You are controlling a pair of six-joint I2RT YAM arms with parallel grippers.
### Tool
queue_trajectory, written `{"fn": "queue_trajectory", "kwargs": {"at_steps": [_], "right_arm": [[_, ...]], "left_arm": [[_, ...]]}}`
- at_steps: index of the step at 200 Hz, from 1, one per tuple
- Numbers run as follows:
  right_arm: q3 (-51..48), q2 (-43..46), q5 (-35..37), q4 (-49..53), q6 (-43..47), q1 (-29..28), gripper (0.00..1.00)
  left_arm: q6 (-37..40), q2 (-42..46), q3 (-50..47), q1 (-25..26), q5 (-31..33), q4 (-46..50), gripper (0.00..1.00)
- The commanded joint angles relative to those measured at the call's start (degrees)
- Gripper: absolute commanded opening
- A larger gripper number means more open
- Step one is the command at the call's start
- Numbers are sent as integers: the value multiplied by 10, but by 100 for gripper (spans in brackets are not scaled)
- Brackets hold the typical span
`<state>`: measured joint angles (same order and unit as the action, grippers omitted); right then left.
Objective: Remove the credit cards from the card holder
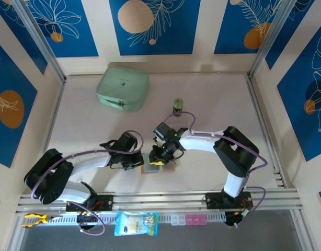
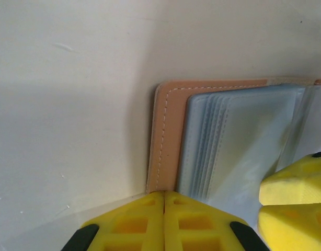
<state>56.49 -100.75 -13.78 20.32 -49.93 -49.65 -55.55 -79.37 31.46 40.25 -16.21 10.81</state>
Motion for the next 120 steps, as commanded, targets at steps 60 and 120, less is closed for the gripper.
{"fn": "queue_trajectory", "kwargs": {"at_steps": [60,120], "right_arm": [[-9,16,40,24,15,-2,28],[-24,28,38,22,14,3,27]], "left_arm": [[5,-17,5,-4,29,40,7],[7,-21,5,-3,33,44,6]]}}
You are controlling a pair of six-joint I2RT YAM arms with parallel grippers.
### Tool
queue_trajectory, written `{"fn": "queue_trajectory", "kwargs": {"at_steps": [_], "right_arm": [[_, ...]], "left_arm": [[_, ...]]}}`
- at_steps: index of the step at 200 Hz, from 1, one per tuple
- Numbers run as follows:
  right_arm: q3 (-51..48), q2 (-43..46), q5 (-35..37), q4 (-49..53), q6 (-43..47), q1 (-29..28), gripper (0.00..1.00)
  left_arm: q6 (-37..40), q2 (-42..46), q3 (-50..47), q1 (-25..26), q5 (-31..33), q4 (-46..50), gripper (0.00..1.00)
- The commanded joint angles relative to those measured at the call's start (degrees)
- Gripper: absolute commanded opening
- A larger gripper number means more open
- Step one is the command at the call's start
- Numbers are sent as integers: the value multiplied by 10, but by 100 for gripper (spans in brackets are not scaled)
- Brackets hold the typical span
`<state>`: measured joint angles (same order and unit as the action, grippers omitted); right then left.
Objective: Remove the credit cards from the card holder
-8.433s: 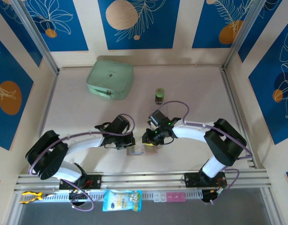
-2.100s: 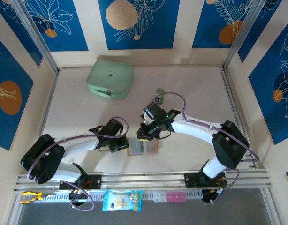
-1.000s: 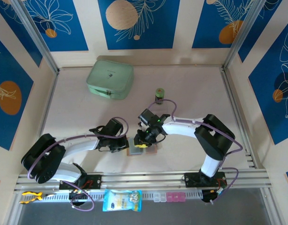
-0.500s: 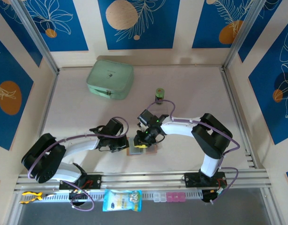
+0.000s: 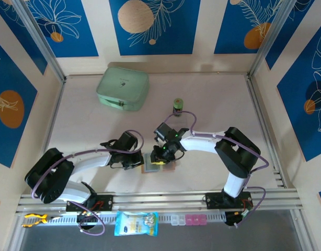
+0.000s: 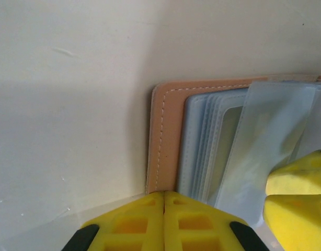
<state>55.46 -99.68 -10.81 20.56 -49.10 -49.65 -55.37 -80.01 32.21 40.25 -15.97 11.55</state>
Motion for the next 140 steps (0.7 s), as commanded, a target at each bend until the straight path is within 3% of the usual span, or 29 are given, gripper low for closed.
{"fn": "queue_trajectory", "kwargs": {"at_steps": [1,86,140], "right_arm": [[-14,17,8,19,6,3,27],[-28,29,8,16,8,9,26],[-55,45,0,-20,-11,16,20]], "left_arm": [[5,-15,-2,-3,31,37,6],[9,-13,4,-3,33,45,7],[10,-9,8,-3,36,51,6]]}}
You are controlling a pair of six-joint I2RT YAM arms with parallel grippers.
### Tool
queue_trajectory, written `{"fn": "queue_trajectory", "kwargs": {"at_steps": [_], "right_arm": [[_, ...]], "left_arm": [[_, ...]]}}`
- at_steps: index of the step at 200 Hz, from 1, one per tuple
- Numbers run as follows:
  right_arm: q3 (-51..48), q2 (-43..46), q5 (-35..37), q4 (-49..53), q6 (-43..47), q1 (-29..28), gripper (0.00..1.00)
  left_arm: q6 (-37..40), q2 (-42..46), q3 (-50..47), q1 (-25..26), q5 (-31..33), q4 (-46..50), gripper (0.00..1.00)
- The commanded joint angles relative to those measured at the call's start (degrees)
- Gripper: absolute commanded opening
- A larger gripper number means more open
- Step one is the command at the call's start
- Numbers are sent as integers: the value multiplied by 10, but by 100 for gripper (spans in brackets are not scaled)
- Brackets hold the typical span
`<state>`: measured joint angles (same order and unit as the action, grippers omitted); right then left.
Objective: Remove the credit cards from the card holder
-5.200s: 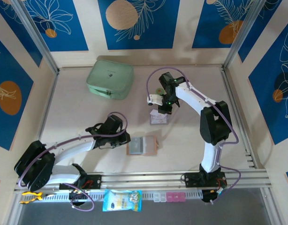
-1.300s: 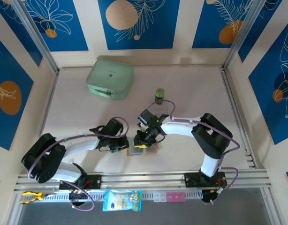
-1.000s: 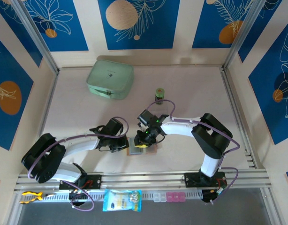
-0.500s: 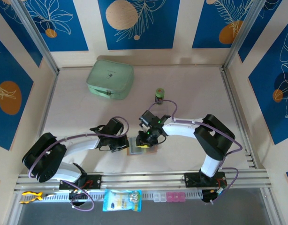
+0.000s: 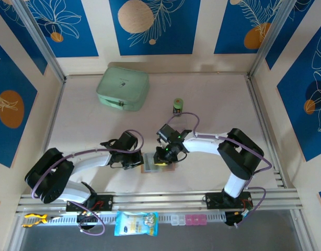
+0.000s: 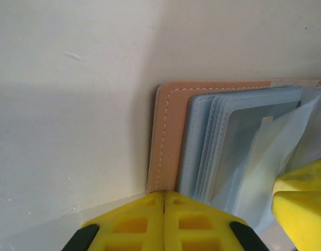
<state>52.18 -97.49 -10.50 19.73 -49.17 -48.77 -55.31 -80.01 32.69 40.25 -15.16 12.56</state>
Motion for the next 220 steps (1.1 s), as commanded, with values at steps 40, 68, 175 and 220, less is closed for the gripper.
{"fn": "queue_trajectory", "kwargs": {"at_steps": [40,68,175,220], "right_arm": [[-43,28,-16,-36,-20,19,18],[-51,25,-23,-49,-24,21,17],[-68,19,-24,-61,-31,25,14],[-74,17,-29,-69,-33,29,13]], "left_arm": [[7,-3,5,-3,27,41,6],[7,12,11,-3,25,42,7],[-18,65,16,-2,-17,-5,16],[-38,43,5,7,-39,-57,26]]}}
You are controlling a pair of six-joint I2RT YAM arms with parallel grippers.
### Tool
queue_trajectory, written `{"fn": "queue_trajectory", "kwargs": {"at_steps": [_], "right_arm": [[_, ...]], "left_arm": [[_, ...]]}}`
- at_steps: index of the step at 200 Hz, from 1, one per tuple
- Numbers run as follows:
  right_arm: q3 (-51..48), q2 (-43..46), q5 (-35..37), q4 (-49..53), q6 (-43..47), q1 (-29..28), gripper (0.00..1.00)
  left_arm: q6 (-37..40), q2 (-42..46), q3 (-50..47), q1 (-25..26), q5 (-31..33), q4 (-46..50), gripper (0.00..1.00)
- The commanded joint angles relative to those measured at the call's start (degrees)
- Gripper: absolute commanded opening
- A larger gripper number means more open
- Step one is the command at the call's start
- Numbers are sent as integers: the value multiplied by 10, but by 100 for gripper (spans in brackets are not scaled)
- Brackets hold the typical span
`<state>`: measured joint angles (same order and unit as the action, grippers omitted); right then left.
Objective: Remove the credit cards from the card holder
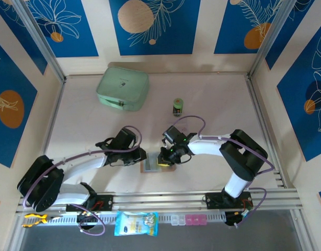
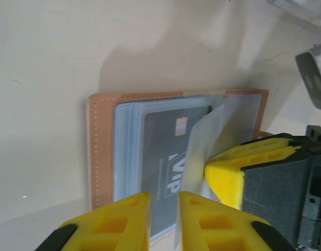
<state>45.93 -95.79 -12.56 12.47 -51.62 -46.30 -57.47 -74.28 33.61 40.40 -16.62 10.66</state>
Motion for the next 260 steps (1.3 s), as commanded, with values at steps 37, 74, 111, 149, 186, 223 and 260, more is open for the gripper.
{"fn": "queue_trajectory", "kwargs": {"at_steps": [37,74,111,149,186,223,260], "right_arm": [[-8,-2,-12,3,-7,5,13],[-4,-2,-14,6,-5,6,13],[-4,1,-13,8,-5,5,13],[-5,9,-14,3,-2,4,14],[-3,46,7,13,0,3,20],[-3,111,60,72,2,18,23],[-28,182,78,101,3,51,23]], "left_arm": [[-26,-36,-8,13,-37,-71,30],[-30,-59,-3,20,-41,-75,28],[-30,-76,3,24,-48,-75,25],[-41,-76,6,31,-59,-100,18],[-35,-84,35,39,-66,-88,22],[-31,-85,53,47,-73,-80,25],[-19,-107,88,61,-76,-71,35]]}}
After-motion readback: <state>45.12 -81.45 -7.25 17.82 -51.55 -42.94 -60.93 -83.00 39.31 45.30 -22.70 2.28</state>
